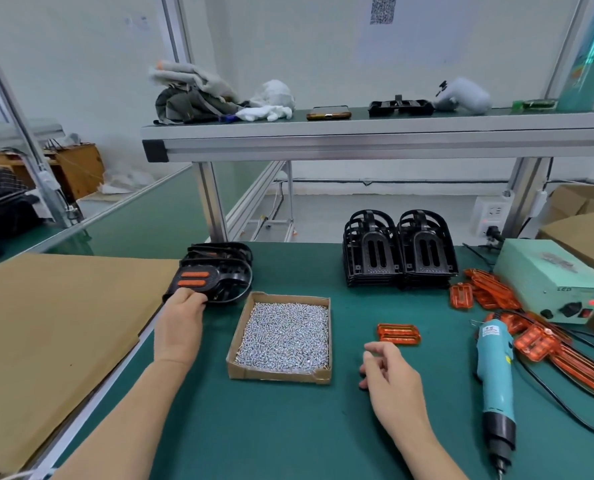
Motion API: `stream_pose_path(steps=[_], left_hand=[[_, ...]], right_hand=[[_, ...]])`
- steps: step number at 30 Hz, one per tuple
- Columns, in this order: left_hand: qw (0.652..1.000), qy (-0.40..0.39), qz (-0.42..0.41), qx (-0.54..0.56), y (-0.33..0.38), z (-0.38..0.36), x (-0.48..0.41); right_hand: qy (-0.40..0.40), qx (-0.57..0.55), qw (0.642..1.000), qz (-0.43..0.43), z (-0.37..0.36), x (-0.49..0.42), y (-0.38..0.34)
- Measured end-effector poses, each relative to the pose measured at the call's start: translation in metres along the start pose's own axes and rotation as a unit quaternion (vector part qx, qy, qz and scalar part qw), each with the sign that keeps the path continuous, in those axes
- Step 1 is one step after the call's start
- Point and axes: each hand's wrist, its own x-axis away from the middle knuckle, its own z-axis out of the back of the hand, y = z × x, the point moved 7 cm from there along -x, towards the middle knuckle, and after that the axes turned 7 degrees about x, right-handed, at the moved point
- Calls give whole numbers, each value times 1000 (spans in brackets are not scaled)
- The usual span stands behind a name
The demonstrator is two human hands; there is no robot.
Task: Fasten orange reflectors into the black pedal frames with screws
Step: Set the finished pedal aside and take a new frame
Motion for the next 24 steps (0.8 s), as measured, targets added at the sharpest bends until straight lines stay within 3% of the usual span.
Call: stream_pose_path(steps=[8,17,24], left_hand=[[989,-11,142,25,-49,-21,-2],[991,-63,92,-71,-32,-26,9],[989,-75,116,-50,-25,-19,20]], right_hand=[[4,15,1000,7,-5,-2,-3],[8,19,1000,14,-4,-4,-6],[6,33,999,17,-4,0,-9]])
